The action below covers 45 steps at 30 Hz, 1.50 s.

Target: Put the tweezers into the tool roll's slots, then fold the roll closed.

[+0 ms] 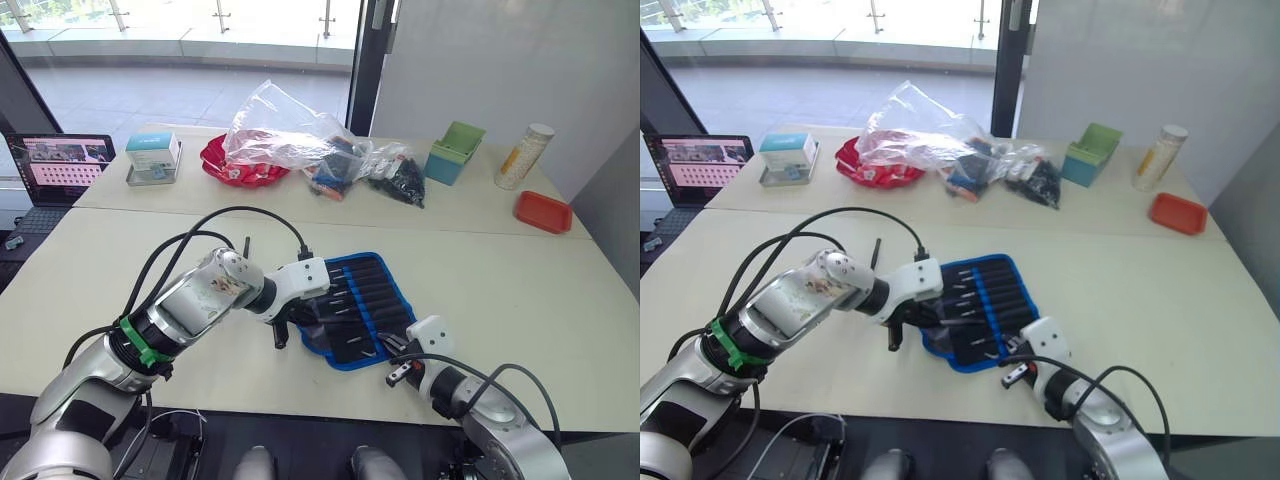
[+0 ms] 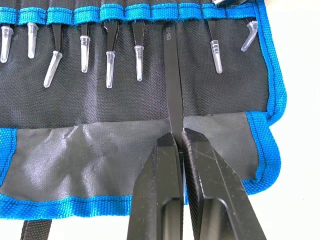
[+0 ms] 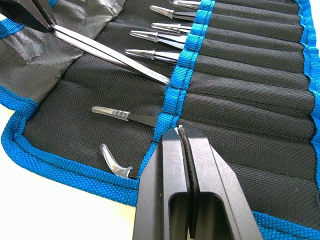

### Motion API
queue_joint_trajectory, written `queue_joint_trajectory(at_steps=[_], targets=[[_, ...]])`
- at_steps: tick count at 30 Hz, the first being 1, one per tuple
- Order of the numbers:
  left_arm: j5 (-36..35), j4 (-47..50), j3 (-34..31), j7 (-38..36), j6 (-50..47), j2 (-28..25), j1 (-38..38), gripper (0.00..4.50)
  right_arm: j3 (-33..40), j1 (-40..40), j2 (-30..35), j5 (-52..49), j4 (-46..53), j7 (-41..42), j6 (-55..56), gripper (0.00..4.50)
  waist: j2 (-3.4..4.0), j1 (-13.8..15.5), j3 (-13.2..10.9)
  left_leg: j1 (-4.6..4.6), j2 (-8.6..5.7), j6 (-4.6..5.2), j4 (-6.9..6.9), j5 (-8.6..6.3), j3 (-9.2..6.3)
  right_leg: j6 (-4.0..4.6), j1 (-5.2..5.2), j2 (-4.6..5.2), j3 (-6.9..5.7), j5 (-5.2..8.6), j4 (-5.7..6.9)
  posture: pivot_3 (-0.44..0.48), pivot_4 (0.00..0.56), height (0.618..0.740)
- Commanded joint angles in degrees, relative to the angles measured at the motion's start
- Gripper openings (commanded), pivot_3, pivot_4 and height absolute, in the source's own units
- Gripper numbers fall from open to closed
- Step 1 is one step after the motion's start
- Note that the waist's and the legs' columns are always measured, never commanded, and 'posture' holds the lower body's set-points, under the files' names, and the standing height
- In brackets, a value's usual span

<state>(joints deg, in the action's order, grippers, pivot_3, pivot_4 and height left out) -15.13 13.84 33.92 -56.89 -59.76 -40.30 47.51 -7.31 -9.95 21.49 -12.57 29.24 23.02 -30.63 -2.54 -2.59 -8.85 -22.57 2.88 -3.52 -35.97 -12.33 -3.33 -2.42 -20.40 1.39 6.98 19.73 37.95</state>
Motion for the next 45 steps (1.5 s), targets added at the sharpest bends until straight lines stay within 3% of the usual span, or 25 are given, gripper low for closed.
queue_joint_trajectory(at_steps=[1, 13, 30, 44, 45], targets=[[1.4, 0.1, 0.8, -0.3, 0.9, 1.1, 1.7, 0.05, -2.0, -2.7, 0.2, 0.2, -2.9, 0.0, -3.8, 0.0, 0.0, 0.1, 0.0, -0.01, 0.0, 0.0, 0.0, 0.0, 0.0, 0.0, 0.0, 0.0, 0.0, 0.0, 0.0, 0.0, 0.15, 0.723], [3.4, -3.4, 2.0, 0.0, 1.1, 6.6, 3.1, 0.05, -1.9, -3.6, 0.0, -0.2, -2.2, -0.7, -4.1, 0.0, 0.01, 0.2, 0.0, -0.08, -0.03, 0.01, -0.04, 0.0, -0.04, 0.05, 0.0, 0.0, 0.0, -0.03, 0.0, 0.0, 0.15, 0.723], [9.4, -18.0, 4.5, 3.7, 11.8, 23.5, 0.7, 0.05, -2.2, -4.1, 0.1, -0.6, -1.1, -1.0, -4.7, 0.0, 0.04, 0.6, 0.1, -0.23, -0.11, 0.04, -0.22, -0.02, -0.17, 0.05, 0.04, 0.0, -0.01, -0.03, 0.03, 0.0, 0.15, 0.723], [9.3, -17.2, 0.5, 2.3, 11.8, 23.0, 0.1, 0.05, -2.5, -4.0, 0.0, -0.5, -1.4, -0.7, -4.7, 0.0, 0.08, 1.2, 0.2, -0.21, -0.13, 0.04, -0.28, -0.02, -0.2, 0.04, 0.11, 0.0, -0.02, -0.03, 0.05, 0.0, 0.15, 0.723], [8.7, -16.5, -0.4, 1.8, 11.2, 22.5, 0.3, 0.7, -2.5, -3.9, 0.0, -0.4, -1.5, -0.7, -4.7, 0.0, 0.08, 1.2, 0.2, -0.21, -0.13, 0.05, -0.27, -0.02, -0.2, 0.04, 0.1, 0.0, -0.02, -0.03, 0.05, 0.0, 0.15, 0.723]])
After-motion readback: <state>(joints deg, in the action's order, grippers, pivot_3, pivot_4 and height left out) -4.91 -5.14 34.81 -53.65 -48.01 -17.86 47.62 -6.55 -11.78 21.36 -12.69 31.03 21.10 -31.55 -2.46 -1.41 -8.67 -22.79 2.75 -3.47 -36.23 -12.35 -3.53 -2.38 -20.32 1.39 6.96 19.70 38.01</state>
